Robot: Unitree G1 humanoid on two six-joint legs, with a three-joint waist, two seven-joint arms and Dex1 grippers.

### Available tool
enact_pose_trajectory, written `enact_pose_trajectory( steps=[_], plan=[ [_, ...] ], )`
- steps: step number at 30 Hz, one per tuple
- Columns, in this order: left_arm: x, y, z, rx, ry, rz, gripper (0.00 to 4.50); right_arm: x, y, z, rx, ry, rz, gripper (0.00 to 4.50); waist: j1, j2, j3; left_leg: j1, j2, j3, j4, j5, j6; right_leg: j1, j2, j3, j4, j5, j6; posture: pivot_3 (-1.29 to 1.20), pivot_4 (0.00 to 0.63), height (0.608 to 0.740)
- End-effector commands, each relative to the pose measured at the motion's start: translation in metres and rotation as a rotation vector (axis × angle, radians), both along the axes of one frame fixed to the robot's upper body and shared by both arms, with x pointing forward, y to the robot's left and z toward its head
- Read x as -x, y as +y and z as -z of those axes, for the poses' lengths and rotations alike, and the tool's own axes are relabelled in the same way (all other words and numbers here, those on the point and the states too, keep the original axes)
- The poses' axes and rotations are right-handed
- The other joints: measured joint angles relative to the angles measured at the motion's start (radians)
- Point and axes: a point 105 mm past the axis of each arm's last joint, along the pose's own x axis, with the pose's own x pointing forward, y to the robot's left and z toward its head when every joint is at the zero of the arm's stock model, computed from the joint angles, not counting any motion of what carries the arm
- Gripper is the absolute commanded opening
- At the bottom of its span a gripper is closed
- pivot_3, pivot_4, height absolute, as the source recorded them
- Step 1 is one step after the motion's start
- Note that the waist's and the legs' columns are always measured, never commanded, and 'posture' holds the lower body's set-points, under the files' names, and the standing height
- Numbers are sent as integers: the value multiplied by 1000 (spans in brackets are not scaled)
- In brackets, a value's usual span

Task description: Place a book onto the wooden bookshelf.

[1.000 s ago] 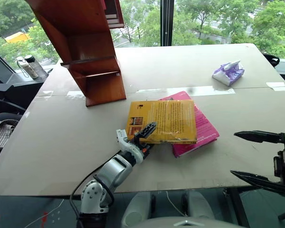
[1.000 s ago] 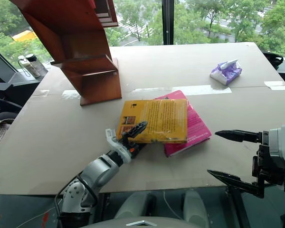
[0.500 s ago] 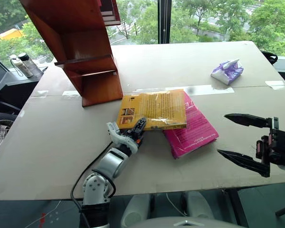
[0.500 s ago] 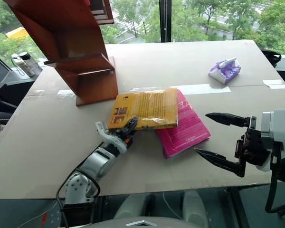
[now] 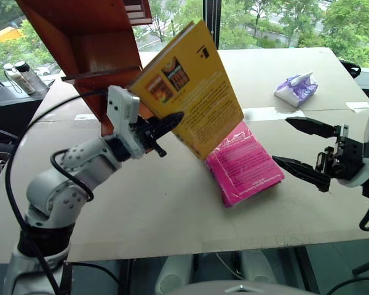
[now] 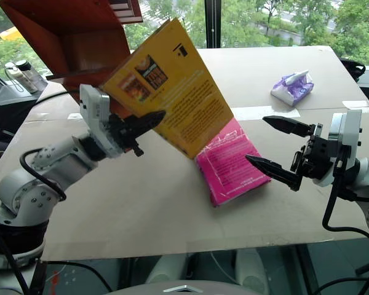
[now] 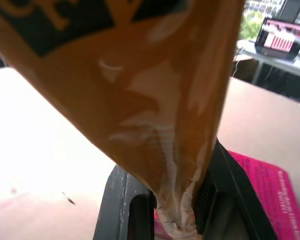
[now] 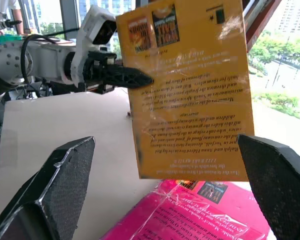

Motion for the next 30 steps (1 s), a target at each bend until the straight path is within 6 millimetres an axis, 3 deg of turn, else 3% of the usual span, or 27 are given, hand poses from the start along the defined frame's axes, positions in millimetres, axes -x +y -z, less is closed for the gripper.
enact_pose_trajectory(
  steps=[1, 3, 6, 8, 10, 12, 15, 19, 24, 30],
  plan=[
    [4, -8, -38, -362, -368, 18, 365, -2, -3, -13, -4, -81, 27, 4500, -1, 0, 1, -1, 0, 0, 0, 0, 0, -1, 0, 0, 0, 0, 0, 0, 150, 740],
    [1, -10, -61, -517, -556, -2, 365, -5, -7, -18, -5, -102, 41, 4500, -1, -1, 2, -1, 0, 0, -1, 0, 0, -1, 0, -1, -1, 0, 0, 0, 150, 740],
    [-5, -13, -112, -699, -829, -120, 365, -12, -12, -24, -3, -132, 61, 4500, 1, -3, 6, -2, -1, 0, -1, 0, 0, -1, 0, -1, -2, 0, 0, 0, 150, 740],
    [-8, -15, -139, -798, -888, -171, 365, -17, -17, -25, 4, -148, 74, 4500, 0, -7, 10, -3, -1, -1, 0, 0, 0, -2, 0, -3, -2, 0, 1, 0, 150, 740],
    [-12, -16, -153, -872, -894, -191, 365, -23, -18, -25, 6, -161, 83, 4500, -2, -7, 10, -4, -1, -1, 0, 0, 0, -2, 0, -3, -3, 0, 1, 0, 150, 740],
    [-19, -9, -157, -973, -854, -219, 365, -30, -20, -27, 3, -183, 86, 4500, -9, -5, 10, -4, -2, 0, 0, 0, 0, -2, -1, -2, -2, 0, 2, 0, 150, 740],
    [-30, 17, -158, -1099, -689, -300, 365, -41, -22, -27, 2, -210, 85, 4500, -24, -4, 11, -3, -2, 1, 0, 0, 0, -2, -1, -2, 1, -2, 3, 0, 150, 740],
    [-35, 54, -162, -1125, -364, -489, 365, -55, -22, -27, -1, -249, 74, 4500, -44, -4, 16, -5, -1, 1, 0, 0, 1, -5, 1, -2, 3, -1, 3, 0, 150, 740],
    [-34, 74, -163, -1358, -300, -637, 365, -67, -21, -35, -1, -299, 49, 4500, -55, -3, 18, -7, -1, 0, 1, 0, 1, -6, 0, -2, 3, -2, 4, 0, 150, 740],
    [-37, 90, -156, -1495, -166, -736, 365, -74, -17, -43, -1, -337, 23, 4500, -55, -2, 18, -11, -1, -2, 2, 0, 0, -11, 0, -3, 4, -2, 4, 0, 150, 740]
  ],
)
